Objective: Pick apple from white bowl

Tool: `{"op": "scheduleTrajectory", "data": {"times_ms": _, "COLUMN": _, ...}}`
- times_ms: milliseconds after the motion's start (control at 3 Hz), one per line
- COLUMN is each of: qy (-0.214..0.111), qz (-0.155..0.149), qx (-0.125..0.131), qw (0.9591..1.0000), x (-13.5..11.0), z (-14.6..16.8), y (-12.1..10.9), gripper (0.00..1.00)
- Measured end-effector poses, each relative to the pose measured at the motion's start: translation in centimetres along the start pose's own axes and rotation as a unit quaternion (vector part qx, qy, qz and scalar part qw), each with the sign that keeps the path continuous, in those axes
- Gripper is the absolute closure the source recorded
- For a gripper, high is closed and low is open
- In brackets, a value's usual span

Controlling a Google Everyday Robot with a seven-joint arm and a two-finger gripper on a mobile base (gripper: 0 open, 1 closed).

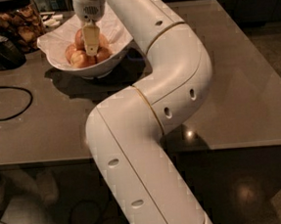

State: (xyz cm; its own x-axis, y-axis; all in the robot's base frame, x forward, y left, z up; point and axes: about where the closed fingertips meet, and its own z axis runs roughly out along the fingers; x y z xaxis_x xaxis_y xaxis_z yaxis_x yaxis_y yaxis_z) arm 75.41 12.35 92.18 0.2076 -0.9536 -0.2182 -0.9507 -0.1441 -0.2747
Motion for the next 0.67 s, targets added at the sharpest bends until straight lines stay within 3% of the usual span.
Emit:
{"op": "scheduleTrajectory", "data": {"times_ms": 333, "qy": 0.0, "qz": 0.0, "qx": 0.0, "qw": 1.0, "x": 0.0, "z": 0.0, "y": 0.0, "gripper": 0.84}}
{"op": "scheduleTrajectory", "data": {"times_ms": 667, "qy": 0.0, "qz": 0.0, "qx": 0.0, "qw": 1.0, "x": 0.0, "z": 0.0, "y": 0.0, "gripper": 1.0}}
